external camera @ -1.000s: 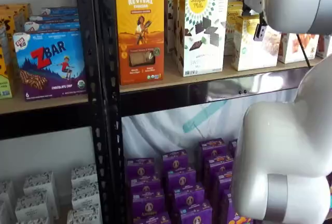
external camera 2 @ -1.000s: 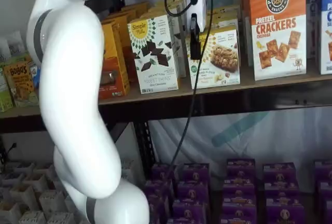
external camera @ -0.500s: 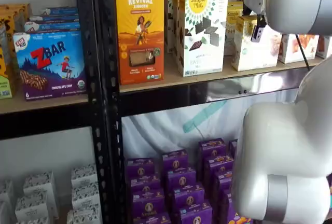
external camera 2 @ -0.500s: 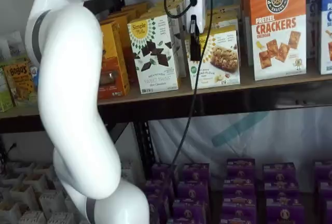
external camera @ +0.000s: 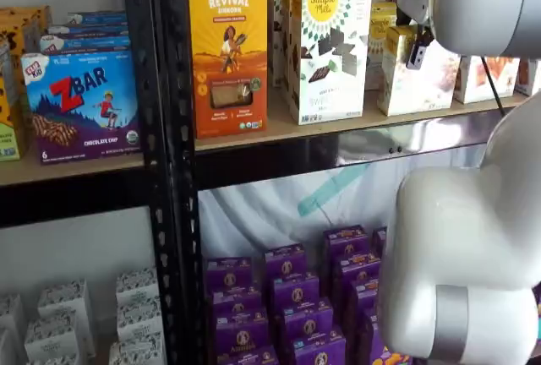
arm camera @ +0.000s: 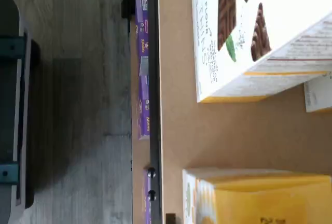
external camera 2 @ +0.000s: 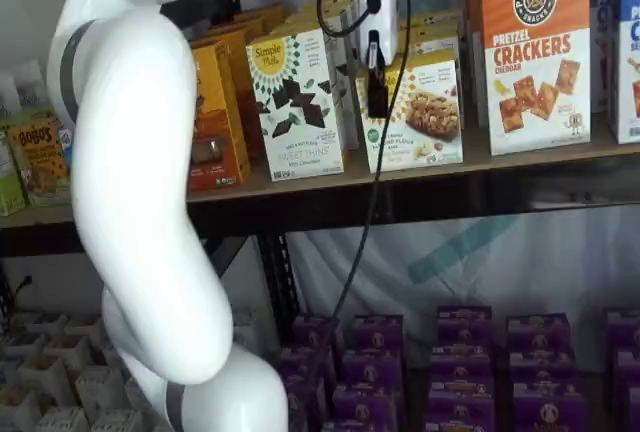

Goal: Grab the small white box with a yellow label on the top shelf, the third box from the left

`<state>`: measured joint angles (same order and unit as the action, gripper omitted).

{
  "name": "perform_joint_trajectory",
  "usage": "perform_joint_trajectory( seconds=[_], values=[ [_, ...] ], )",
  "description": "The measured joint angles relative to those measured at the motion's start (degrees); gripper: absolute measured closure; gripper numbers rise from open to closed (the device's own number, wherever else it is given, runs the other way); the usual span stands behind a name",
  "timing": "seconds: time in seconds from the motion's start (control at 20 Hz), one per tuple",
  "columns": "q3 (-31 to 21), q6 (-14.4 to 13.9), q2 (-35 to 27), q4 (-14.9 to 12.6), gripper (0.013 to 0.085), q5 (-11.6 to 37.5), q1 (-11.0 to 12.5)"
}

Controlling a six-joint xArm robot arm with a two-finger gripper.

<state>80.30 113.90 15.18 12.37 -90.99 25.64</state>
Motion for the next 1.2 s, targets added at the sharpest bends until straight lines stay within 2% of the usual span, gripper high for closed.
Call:
perform_joint_trajectory(
  seconds=[0.05,0.1,0.35,0.5,1.2],
  values=[
    [-0.11,0.06,0.06,0.11,0.0490,0.14,0.07],
    [-0.16,0.10,0.09,0.17,0.0530,0.20,0.11],
    [-0.58,0.17,0.38,0.16,0.0530,0.54,0.12],
    [-0.66,0.17,0.48,0.23,0.0610,0.47,0.13],
    [-0.81,0.33,0.69,0.18,0.0610,0.34,0.32]
  ],
)
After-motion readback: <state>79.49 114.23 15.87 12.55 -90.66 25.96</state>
